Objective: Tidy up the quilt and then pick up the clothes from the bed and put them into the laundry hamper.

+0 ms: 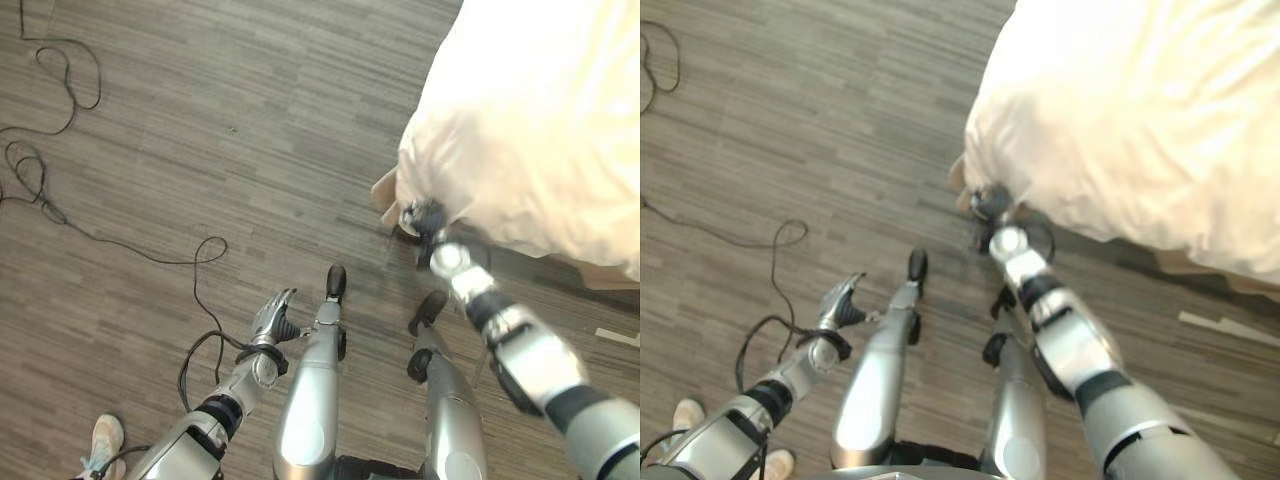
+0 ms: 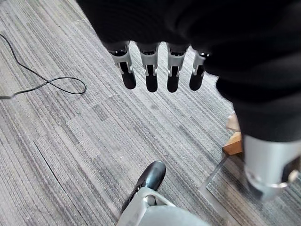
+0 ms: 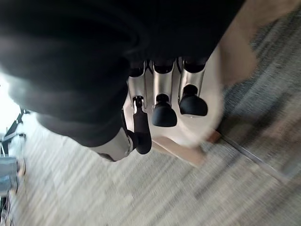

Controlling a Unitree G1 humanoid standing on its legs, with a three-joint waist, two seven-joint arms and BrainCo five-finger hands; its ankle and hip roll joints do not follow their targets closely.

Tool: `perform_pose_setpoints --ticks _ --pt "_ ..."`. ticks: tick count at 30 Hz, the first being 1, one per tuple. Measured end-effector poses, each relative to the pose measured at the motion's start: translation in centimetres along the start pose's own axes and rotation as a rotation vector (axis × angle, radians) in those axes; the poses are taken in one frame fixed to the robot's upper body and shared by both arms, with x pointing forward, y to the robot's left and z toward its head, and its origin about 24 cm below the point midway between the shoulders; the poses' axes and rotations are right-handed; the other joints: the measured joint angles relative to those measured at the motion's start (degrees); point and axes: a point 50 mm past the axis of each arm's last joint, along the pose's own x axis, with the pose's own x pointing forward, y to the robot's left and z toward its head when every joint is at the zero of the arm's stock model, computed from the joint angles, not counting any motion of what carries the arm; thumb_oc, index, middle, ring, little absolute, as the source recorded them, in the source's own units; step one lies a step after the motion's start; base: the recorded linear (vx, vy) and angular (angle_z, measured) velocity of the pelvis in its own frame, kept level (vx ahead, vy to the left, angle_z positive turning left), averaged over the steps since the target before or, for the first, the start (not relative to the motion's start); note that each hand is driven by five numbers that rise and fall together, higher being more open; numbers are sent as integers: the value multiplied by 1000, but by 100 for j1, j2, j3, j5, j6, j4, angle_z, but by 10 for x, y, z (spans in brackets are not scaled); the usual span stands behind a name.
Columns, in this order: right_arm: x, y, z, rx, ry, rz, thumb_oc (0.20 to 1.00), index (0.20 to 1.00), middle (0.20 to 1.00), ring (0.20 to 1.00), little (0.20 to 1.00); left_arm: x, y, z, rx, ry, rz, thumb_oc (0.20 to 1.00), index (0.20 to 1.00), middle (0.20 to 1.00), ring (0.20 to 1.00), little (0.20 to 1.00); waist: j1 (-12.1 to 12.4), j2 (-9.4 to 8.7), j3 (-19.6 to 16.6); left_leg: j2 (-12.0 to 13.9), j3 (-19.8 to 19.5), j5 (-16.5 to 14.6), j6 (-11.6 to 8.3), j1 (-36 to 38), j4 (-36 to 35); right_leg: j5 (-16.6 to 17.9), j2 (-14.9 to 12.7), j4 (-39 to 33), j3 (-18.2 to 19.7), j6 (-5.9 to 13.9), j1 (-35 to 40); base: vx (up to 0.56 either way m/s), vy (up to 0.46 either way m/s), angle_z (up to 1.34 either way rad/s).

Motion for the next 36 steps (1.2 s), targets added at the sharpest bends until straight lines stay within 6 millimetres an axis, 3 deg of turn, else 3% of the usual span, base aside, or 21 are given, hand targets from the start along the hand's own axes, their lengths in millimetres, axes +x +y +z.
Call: perform_pose_setpoints --ticks 2,3,5,7,12,14,16,17,19,21,24,25,26,27,28,29,30,31,32,34,36 --pt "-22 16 -5 -58 -64 119 200 200 200 200 200 -3 -1 -9 -44 50 17 1000 1000 1000 1000 1000 -153 -45 11 2 57 -76 -9 335 -75 3 50 -162 96 4 313 82 25 -24" --pt "-43 25 9 -85 -212 215 200 200 200 200 200 -8 -5 -21 -70 114 21 1000 1000 1000 1000 1000 -260 -120 5 7 138 -99 -10 604 -127 18 55 -254 132 26 564 99 35 -30" --pt "-62 19 48 -85 -429 273 200 200 200 200 200 -16 -8 -40 -55 193 3 1000 1000 1000 1000 1000 -520 -255 -24 35 202 -160 -39 1004 -200 23 99 -360 221 34 900 78 45 -32" --pt "-67 -11 95 -58 -666 196 200 200 200 200 200 -22 -9 -50 -11 213 -14 1000 1000 1000 1000 1000 -652 -337 -96 97 343 -254 -142 1200 -196 -34 162 -446 395 20 1011 11 34 -38" --pt "-60 -58 163 -35 -895 -12 200 200 200 200 200 -19 -5 -45 -13 187 0 1000 1000 1000 1000 1000 -791 -325 -114 98 458 -269 -120 923 -122 -20 164 -467 547 38 611 -4 2 -34" --pt "-44 -75 171 -118 -862 -106 200 200 200 200 200 -15 -2 -40 6 159 4 1000 1000 1000 1000 1000 -905 -290 -114 91 464 -282 -102 663 37 -5 132 -398 588 59 370 -27 4 -12" --pt "-18 -120 175 -111 -745 -345 200 200 200 200 200 -1 7 -13 32 54 23 1000 1000 1000 1000 1000 -901 -138 -145 92 469 -316 -56 39 331 -5 90 -201 605 61 -217 -9 18 -4" --pt "-13 -131 172 -101 -696 -400 200 200 200 200 200 3 9 -7 28 35 31 1000 1000 1000 1000 1000 -890 -106 -140 82 465 -314 -53 -95 381 -2 75 -134 605 62 -342 13 32 3" --pt "-1 -148 141 -33 -544 -504 200 200 200 200 200 9 13 6 26 -4 44 1000 1000 1000 1000 1000 -891 -84 -127 74 463 -366 -28 -318 610 1 51 167 707 57 -621 21 24 4" --pt "-2 -146 135 38 -546 -521 200 200 200 200 200 10 13 8 20 -10 45 1000 1000 1000 1000 1000 -920 -81 -126 108 495 -519 -9 -315 840 -3 52 329 779 47 -635 107 46 -13" --pt "-8 -143 71 231 -388 -575 200 200 200 200 200 11 9 15 -210 39 85 1000 1000 1000 1000 1000 -900 -82 -126 155 540 -734 33 35 1015 -127 65 547 845 -11 -323 152 52 -8" --pt "-16 -135 25 299 -254 -593 200 200 200 200 200 9 2 18 -282 53 77 1000 1000 1000 1000 1000 -911 -86 -128 139 567 -800 34 375 953 -171 46 544 847 23 -21 212 70 1" --pt "-20 -130 6 316 -186 -591 200 200 200 200 200 7 -2 18 -306 59 69 1000 1000 1000 1000 1000 -922 -88 -130 135 581 -822 59 548 920 -199 29 532 838 37 146 146 51 -4" --pt "-30 -121 -29 330 -62 -591 200 200 200 200 200 5 -5 18 -323 59 61 1000 1000 1000 1000 1000 -953 -94 -134 114 607 -860 62 756 865 -232 17 513 844 47 314 265 97 8" --pt "-59 -101 -97 398 207 -608 200 200 200 200 200 -1 -13 14 -344 72 39 1000 1000 1000 1000 1000 -1087 -73 -214 44 588 -881 78 1160 659 -317 -69 429 734 121 729 263 119 7" --pt "-78 -91 -127 400 342 -605 200 200 200 200 200 -2 -15 12 -354 74 35 1000 1000 1000 1000 1000 -1187 -82 -319 -6 597 -918 76 1242 597 -376 -93 369 754 178 772 321 132 1" --pt "-110 -75 -166 426 503 -608 498 498 498 498 498 -7 -20 5 -354 96 8 1000 1000 1000 1000 1000 -1294 -81 -354 -57 729 -905 102 1583 409 -347 -102 279 682 214 1006 201 67 -35" --pt "-142 -61 -194 430 652 -609 1000 1000 1000 1000 1000 -15 -29 -4 -356 129 -19 1000 1000 1000 1000 1000 -1343 -83 -439 -68 870 -927 99 1935 261 -334 -140 246 582 227 1174 186 27 -55" --pt "-160 -53 -207 426 727 -598 1000 1000 1000 1000 1000 -25 -37 -14 -360 164 -38 1000 1000 1000 1000 1000 -1344 -66 -611 -23 993 -980 109 1973 228 -474 -222 229 399 164 1172 262 20 -83" --pt "-196 -33 -230 421 869 -553 1000 1000 1000 1000 1000 -42 -54 -32 -369 248 -81 1000 1000 1000 1000 1000 -1448 -30 -958 198 1574 -1027 84 2307 4 -748 -455 379 -784 122 1261 300 -20 -134" --pt "-217 -7 -240 430 968 -482 1000 1000 1000 1000 1000 -62 -64 -61 -346 377 -116 1000 1000 1000 1000 1000 -1559 -227 -1282 283 2057 -1125 -113 2740 -163 -408 -628 697 -1325 305 1372 337 -61 -154"
